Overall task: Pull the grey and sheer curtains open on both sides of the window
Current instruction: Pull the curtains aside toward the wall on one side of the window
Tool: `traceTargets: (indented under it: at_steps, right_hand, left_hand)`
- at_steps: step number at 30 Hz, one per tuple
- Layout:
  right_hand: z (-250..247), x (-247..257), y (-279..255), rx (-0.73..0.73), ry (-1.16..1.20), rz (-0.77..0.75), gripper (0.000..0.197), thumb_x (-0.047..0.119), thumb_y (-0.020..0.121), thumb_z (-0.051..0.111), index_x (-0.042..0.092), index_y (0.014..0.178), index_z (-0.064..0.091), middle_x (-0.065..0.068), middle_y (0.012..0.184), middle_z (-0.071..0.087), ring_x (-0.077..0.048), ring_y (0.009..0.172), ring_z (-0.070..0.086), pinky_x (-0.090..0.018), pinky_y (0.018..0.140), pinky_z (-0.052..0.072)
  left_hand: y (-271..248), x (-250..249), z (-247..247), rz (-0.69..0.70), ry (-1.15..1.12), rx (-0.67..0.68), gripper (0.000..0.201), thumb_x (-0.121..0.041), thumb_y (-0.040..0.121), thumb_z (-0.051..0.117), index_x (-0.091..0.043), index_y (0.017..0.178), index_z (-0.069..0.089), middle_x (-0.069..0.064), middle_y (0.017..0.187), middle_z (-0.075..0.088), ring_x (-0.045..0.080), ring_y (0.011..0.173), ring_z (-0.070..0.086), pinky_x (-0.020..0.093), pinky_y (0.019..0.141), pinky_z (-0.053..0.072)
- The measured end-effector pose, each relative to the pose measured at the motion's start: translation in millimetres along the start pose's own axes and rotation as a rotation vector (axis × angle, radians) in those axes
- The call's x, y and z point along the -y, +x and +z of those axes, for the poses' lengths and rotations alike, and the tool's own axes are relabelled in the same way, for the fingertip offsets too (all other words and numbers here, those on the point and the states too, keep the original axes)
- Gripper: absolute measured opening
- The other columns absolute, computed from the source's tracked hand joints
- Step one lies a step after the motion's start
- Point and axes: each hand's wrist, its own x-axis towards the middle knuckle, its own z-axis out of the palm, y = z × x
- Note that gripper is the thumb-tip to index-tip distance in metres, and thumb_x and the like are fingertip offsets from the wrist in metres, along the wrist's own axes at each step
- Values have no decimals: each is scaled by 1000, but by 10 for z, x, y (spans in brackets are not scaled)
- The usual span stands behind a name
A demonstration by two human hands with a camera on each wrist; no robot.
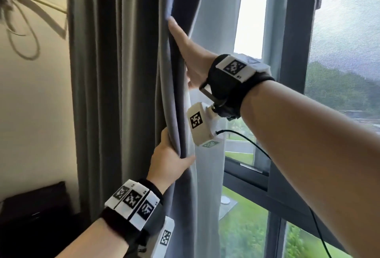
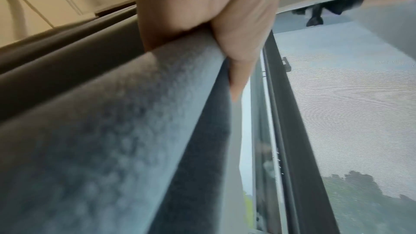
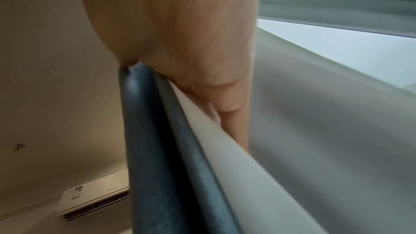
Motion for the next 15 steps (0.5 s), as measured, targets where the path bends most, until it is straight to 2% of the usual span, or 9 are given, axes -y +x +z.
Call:
traceTargets:
  at_steps: [1, 2, 4, 6, 8, 10, 12, 13, 15]
  right_hand:
    - [-28, -22, 18, 23, -10, -42, 73, 63, 89, 19, 24, 149, 4, -7, 159, -1, -24, 146, 1, -50, 117, 6]
    - [-57, -43, 37, 6, -18, -51, 78, 66, 86, 23, 26, 149, 1, -8, 159, -3, -26, 145, -1, -52, 117, 6]
    - [-110, -80, 126, -184, -106, -9, 104, 73, 75, 43, 22, 148, -9, -13, 158, -3, -33, 144, 1, -53, 116, 7]
    - [-145, -132, 223, -419, -337, 68, 124, 81, 61, 50, 21, 145, -18, -19, 156, -8, -38, 143, -3, -52, 115, 2]
    - [-174, -197, 323, -584, -453, 65, 131, 84, 52, 52, 27, 142, -24, -22, 152, -22, -41, 140, -17, -58, 111, -4]
    - [-194, -273, 452, -690, -402, 50, 136, 85, 46, 55, 32, 140, -28, -24, 148, -31, -45, 138, -22, -64, 107, -5]
    - [-194, -365, 577, -693, -365, 140, 143, 93, 34, 48, 32, 138, -31, -27, 149, -26, -50, 138, -12, -65, 107, 0]
    - [-160, -406, 645, -664, -348, 182, 147, 96, 30, 43, 30, 137, -33, -28, 152, -18, -50, 139, -3, -63, 110, 4]
    - [-21, -470, 802, -602, -200, 99, 147, 92, 38, 49, 21, 141, -28, -21, 156, 0, -42, 142, 10, -53, 115, 10]
  left_hand:
    - [44, 47, -13, -11, 17, -29, 71, -22, 64, 81, -16, 122, 42, 2, 109, 66, 22, 103, 64, 17, 77, 43]
    - [90, 99, -36, -23, 25, -51, 65, -19, 65, 81, -15, 119, 46, 4, 108, 67, 24, 103, 64, 16, 76, 43]
    - [173, 211, -124, -47, 43, -93, 52, -13, 65, 78, -14, 111, 54, 0, 97, 67, 25, 98, 65, 13, 72, 41]
    - [237, 312, -243, -72, 63, -114, 41, -11, 66, 77, -14, 102, 57, -4, 86, 63, 24, 91, 65, 18, 72, 43]
    - [302, 404, -380, -77, 89, -121, 39, -12, 67, 77, -14, 100, 58, -5, 82, 62, 21, 85, 64, 22, 74, 44]
    - [392, 505, -516, -71, 100, -126, 41, -13, 67, 78, -14, 103, 58, -5, 83, 61, 17, 83, 61, 24, 76, 45]
    - [500, 628, -626, -80, 89, -99, 41, -15, 67, 78, -17, 103, 57, -5, 85, 62, 14, 81, 61, 21, 75, 47]
    - [563, 700, -669, -84, 83, -75, 40, -15, 67, 78, -20, 101, 56, -7, 85, 63, 11, 79, 61, 15, 70, 46]
    - [697, 846, -718, -81, 65, -26, 39, -16, 67, 78, -24, 96, 53, -15, 81, 60, -1, 73, 58, 2, 58, 43]
